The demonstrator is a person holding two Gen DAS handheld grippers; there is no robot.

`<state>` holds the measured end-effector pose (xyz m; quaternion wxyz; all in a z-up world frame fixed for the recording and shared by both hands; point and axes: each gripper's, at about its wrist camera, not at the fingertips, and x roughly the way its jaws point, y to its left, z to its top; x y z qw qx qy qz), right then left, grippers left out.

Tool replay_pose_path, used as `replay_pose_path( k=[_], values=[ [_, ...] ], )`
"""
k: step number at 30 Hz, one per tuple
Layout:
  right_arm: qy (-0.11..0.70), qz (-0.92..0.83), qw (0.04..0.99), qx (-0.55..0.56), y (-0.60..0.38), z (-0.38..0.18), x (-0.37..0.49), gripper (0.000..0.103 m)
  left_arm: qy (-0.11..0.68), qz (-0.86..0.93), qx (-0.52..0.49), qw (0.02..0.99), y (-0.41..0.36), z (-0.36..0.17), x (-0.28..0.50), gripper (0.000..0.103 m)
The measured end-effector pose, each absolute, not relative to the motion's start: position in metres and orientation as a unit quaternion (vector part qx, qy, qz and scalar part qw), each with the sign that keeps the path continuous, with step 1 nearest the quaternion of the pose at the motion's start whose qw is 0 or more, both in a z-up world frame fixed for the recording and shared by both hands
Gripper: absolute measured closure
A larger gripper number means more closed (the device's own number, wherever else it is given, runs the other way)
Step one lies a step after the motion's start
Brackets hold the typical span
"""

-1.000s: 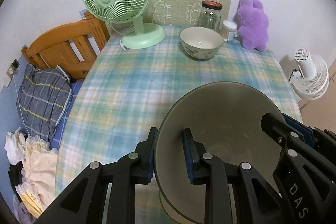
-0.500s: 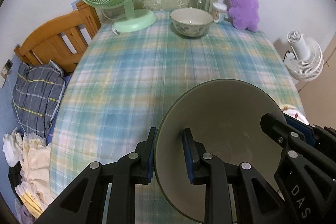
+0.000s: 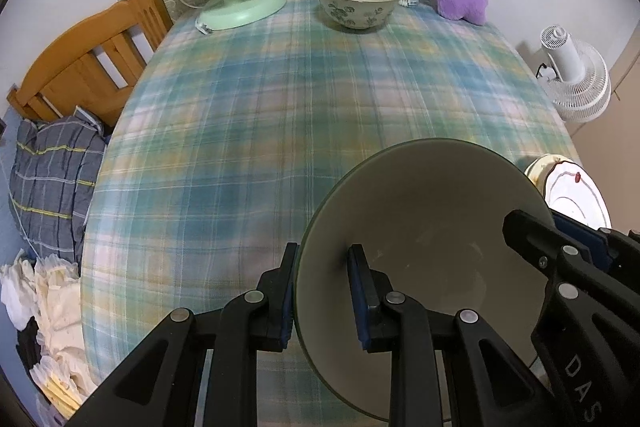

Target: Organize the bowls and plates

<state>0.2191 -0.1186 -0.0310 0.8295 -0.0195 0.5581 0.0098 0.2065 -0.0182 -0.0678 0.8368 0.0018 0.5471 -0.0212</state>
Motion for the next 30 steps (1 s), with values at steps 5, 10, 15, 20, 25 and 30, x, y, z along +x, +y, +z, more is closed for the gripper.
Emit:
replay_pose_path(
  k=[5,10,15,20,25,30],
  values=[
    [0.562,-0.006,0.827,-0.022,-0.115,-0.035,0.221,0.084,0.551,-0.032,0.006,0.834,-0.018,-0.073,0.209,0.081],
    [0.567,-0.025,0.823,-0.024,-0.115,-0.043,0.221,0.084,0.560,-0.040,0.002,0.828,-0.020,-0.080,0.211,0.081],
    [0.572,-0.040,0.819,-0.010,-0.121,-0.051,0.219,0.084,0.556,-0.046,0.011,0.830,-0.024,-0.082,0.211,0.081],
    [0.566,-0.049,0.823,0.007,-0.125,-0.053,0.218,0.084,0.550,-0.051,0.028,0.833,-0.029,-0.082,0.214,0.081],
    [0.554,-0.060,0.830,0.031,-0.133,-0.056,0.214,0.084,0.535,-0.061,0.055,0.841,-0.036,-0.080,0.211,0.081],
    [0.544,-0.063,0.835,0.054,-0.134,-0.056,0.213,0.084,0.543,-0.060,0.056,0.836,-0.033,-0.084,0.215,0.081]
  ],
)
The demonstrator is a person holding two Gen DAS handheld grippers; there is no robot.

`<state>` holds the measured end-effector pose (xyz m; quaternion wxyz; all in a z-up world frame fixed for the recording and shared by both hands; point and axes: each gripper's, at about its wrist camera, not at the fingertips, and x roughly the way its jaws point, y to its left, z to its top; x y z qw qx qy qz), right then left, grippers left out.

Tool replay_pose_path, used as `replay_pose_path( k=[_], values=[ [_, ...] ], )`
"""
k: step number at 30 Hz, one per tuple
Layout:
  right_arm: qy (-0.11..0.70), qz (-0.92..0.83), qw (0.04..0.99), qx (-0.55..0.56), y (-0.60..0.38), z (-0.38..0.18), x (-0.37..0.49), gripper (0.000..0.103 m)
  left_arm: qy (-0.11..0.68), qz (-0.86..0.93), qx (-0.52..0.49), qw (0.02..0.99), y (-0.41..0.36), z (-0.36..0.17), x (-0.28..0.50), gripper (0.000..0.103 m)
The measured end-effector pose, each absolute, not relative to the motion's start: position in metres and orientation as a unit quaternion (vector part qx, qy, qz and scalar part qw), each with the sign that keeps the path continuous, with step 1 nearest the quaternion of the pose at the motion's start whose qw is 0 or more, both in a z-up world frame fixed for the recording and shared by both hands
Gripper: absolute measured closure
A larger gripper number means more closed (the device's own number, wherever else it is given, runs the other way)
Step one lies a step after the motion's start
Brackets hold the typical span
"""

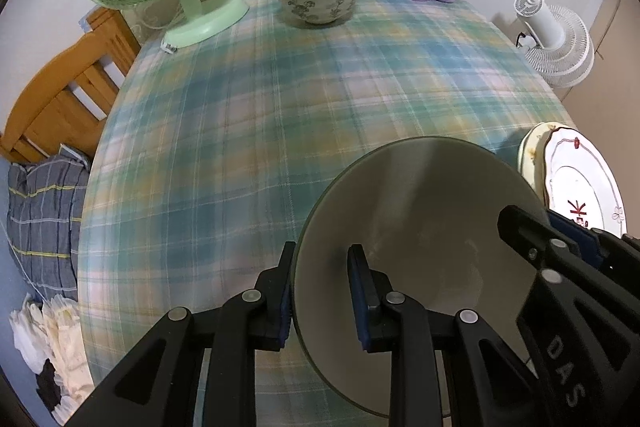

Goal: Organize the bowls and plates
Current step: 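Lower the grey-green bowl onto the table beside the plates and open both tools, then move both tools toward the small white floral bowl by the jar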

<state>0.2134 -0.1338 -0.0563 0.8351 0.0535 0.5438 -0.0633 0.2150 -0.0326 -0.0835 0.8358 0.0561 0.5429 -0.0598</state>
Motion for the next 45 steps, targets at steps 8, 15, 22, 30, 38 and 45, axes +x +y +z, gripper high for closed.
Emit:
replay_pose_path(
  k=[8,15,22,30,38,45],
  values=[
    [0.539,-0.059,0.839,0.052,-0.130,-0.054,0.212,0.083,0.554,-0.082,0.041,0.828,-0.028,-0.086,0.215,0.061],
    [0.539,-0.048,0.839,0.054,-0.125,-0.049,0.206,0.041,0.549,-0.103,0.029,0.829,-0.024,-0.077,0.211,0.026],
    [0.537,-0.031,0.841,0.058,-0.120,-0.038,0.206,0.038,0.538,-0.101,0.015,0.837,-0.019,-0.060,0.211,0.018],
    [0.527,-0.015,0.847,0.059,-0.123,-0.025,0.213,0.036,0.527,-0.080,0.009,0.846,-0.020,-0.048,0.216,0.018],
    [0.515,0.022,0.856,0.038,-0.128,-0.007,0.229,0.036,0.510,-0.041,0.004,0.859,-0.030,-0.025,0.228,0.018],
    [0.491,0.033,0.870,0.017,-0.143,0.020,0.260,0.029,0.486,-0.010,-0.005,0.874,-0.043,0.001,0.253,0.018]
  ],
)
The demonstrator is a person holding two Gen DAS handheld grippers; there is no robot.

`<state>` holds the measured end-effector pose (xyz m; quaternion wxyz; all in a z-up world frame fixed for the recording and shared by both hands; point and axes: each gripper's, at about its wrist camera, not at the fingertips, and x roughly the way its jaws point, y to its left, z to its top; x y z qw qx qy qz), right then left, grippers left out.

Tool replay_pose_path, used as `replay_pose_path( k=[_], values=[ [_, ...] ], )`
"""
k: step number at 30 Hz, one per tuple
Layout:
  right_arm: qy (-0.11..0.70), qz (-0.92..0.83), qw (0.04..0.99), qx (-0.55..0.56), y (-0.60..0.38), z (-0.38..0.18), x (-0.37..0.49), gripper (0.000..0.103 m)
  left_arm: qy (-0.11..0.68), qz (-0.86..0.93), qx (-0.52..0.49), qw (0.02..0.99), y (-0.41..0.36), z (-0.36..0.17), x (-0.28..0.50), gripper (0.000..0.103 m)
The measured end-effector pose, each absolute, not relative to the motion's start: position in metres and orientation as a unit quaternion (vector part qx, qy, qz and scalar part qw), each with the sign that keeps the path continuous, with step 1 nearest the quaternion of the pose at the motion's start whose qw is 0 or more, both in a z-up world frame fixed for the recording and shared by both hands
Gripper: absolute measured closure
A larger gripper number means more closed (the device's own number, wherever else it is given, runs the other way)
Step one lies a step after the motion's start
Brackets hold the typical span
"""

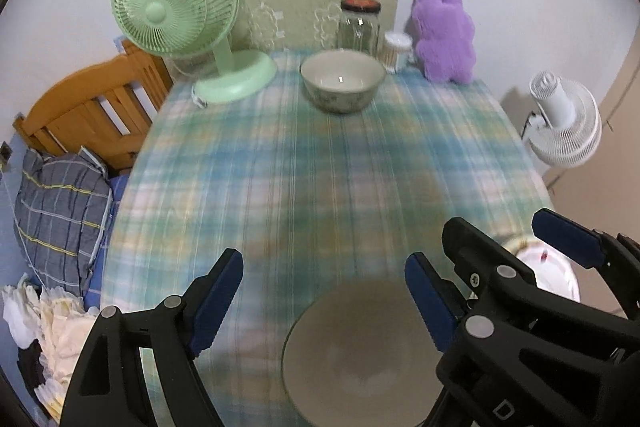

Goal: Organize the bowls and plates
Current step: 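Move both tools toward the small white floral bowl by the jar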

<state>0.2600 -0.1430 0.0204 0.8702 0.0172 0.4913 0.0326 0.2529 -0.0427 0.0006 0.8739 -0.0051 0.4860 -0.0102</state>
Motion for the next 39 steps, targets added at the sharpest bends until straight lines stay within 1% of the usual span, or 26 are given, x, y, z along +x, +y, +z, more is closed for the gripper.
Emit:
replay_pose_path(
  k=[10,28,39],
  values=[
    [0.468,0.085,0.880,-0.004,-0.161,0.044,0.315,0.029,0.464,0.054,-0.029,0.884,-0.057,0.020,0.294,0.018],
    [0.448,0.132,0.884,-0.006,-0.170,0.046,0.418,0.028,0.440,0.131,-0.033,0.888,-0.066,0.029,0.381,0.018],
    [0.438,0.117,0.891,-0.026,-0.163,0.032,0.479,0.028,0.446,0.129,-0.036,0.885,-0.058,0.008,0.441,0.019]
  ],
)
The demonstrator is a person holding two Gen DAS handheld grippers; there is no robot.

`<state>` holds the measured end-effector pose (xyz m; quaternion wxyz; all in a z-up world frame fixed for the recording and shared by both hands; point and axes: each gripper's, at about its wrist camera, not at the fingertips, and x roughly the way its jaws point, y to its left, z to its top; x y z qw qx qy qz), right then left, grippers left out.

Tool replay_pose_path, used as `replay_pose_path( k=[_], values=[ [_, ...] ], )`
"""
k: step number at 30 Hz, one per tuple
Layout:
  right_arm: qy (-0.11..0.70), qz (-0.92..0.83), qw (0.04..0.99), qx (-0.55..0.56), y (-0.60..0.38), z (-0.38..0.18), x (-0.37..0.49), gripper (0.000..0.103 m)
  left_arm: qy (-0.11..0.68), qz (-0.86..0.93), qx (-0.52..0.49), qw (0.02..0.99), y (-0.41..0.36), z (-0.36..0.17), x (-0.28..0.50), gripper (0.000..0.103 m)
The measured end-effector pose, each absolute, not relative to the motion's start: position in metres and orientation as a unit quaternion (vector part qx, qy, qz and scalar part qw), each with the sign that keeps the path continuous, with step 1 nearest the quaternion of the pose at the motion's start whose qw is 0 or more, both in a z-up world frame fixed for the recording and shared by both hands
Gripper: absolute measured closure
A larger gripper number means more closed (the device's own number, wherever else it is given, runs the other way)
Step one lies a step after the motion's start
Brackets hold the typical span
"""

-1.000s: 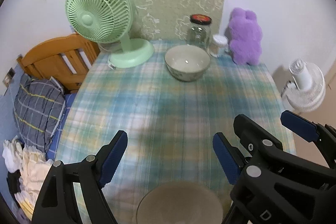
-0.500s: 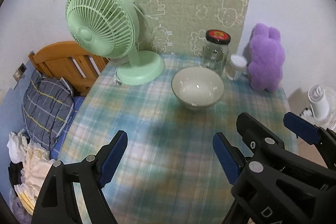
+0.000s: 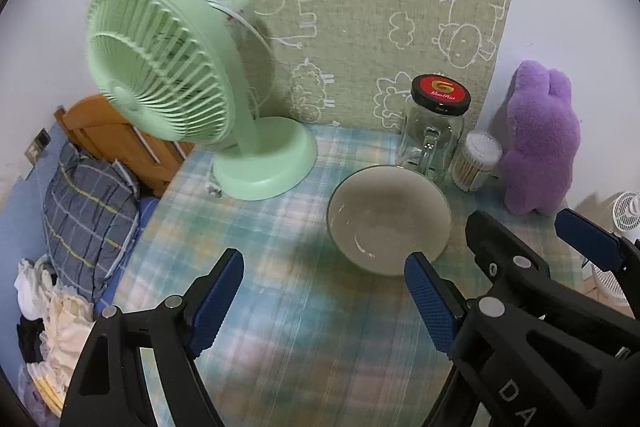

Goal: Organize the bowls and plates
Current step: 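Move both tools toward the small white floral bowl by the jar, then grasp the rim of the small floral bowl with both tools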

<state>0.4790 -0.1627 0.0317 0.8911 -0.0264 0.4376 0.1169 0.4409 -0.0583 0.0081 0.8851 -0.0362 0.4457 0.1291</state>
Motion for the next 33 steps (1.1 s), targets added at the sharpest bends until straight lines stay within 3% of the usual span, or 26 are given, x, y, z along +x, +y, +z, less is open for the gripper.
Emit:
replay_pose_path(
  k=[10,17,20,26,31,33],
  values=[
    [0.456,0.107,0.883,-0.021,-0.152,-0.005,0.523,0.028,0.448,0.118,-0.035,0.886,-0.050,-0.025,0.482,0.028],
    [0.472,0.096,0.876,-0.018,-0.147,-0.030,0.546,0.029,0.472,0.101,-0.049,0.874,-0.046,-0.052,0.504,0.042],
    [0.478,0.096,0.873,-0.017,-0.145,-0.039,0.553,0.035,0.476,0.088,-0.055,0.873,-0.047,-0.060,0.511,0.044],
    [0.490,0.092,0.867,-0.017,-0.142,-0.056,0.566,0.044,0.490,0.087,-0.047,0.866,-0.046,-0.075,0.523,0.059],
    [0.500,0.090,0.861,-0.018,-0.139,-0.069,0.574,0.060,0.500,0.095,-0.042,0.860,-0.044,-0.084,0.530,0.078],
    [0.507,0.091,0.857,-0.017,-0.138,-0.075,0.577,0.074,0.503,0.100,-0.037,0.858,-0.043,-0.087,0.531,0.082]
  ],
)
